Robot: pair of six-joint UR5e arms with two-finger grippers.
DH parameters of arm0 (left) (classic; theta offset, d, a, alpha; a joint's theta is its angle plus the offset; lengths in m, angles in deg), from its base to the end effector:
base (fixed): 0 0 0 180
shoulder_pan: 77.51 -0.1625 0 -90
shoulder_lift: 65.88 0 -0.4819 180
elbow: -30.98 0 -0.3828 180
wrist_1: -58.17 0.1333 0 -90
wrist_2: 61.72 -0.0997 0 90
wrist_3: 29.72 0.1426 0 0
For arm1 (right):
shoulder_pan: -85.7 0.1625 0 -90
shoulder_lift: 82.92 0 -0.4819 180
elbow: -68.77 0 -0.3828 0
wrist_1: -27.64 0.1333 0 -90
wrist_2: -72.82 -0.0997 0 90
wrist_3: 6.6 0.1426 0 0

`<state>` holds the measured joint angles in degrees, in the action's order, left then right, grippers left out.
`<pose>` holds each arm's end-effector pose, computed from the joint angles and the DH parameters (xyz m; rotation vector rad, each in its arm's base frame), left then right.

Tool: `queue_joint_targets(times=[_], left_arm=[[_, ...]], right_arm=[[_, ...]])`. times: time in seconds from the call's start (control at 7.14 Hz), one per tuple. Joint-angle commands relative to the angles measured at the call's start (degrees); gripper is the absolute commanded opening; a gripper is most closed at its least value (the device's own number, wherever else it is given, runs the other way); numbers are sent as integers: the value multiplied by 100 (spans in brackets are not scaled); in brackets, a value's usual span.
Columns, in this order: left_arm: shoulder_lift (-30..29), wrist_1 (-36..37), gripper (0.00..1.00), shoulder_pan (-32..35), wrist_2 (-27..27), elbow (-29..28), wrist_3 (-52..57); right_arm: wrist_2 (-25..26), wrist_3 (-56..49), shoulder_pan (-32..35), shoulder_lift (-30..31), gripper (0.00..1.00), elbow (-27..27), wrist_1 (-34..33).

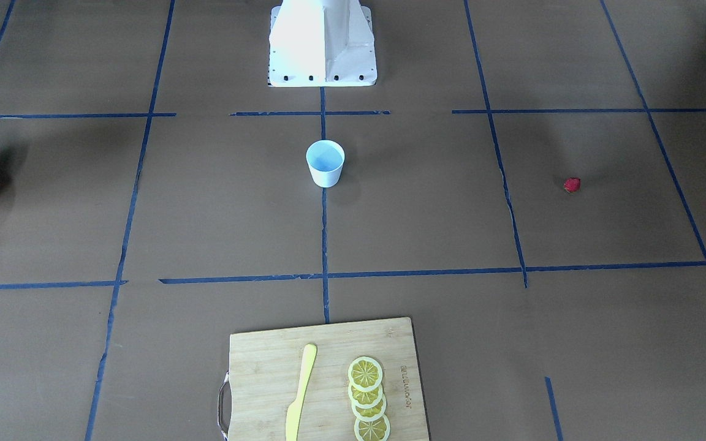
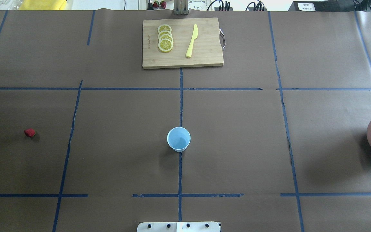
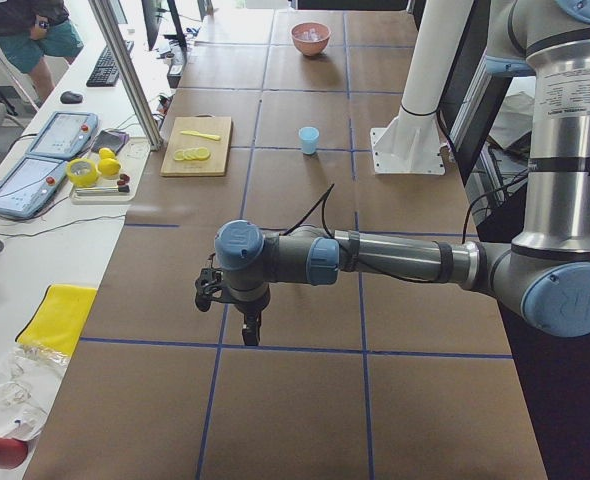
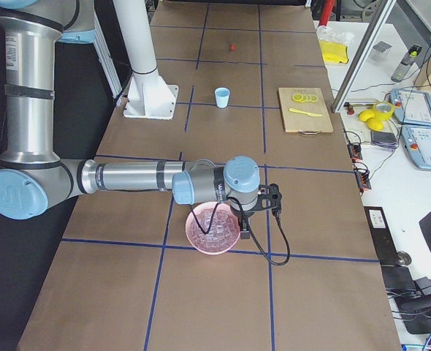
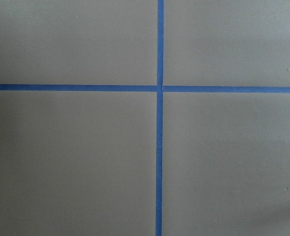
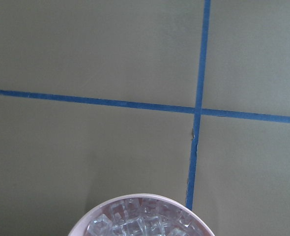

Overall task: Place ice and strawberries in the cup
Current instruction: 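Grasp an ice cube from the pink bowl with the right gripper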

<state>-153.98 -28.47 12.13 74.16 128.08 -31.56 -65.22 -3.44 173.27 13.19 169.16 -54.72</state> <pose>-0.0280 -0.4683 0.7055 0.0150 0.8011 -0.0116 0.0083 -0.4484 0.6858 0.1547 -0.8438 -0.0753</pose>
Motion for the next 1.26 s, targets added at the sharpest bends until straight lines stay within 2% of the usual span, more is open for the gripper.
queue_joint_targets(times=[0.0,0.28,0.7,1.12], left_arm=[[4,-2,100,-8,0,-6,0],[4,-10,100,1,0,-6,0],[12,-19,100,-8,0,2,0],[12,-19,100,1,0,11,0]], right_arm=[[488,26,-547,337,99,515,176],[480,79,-662,522,95,490,150],[374,114,-864,531,92,87,140],[321,106,-1171,514,85,-37,149]])
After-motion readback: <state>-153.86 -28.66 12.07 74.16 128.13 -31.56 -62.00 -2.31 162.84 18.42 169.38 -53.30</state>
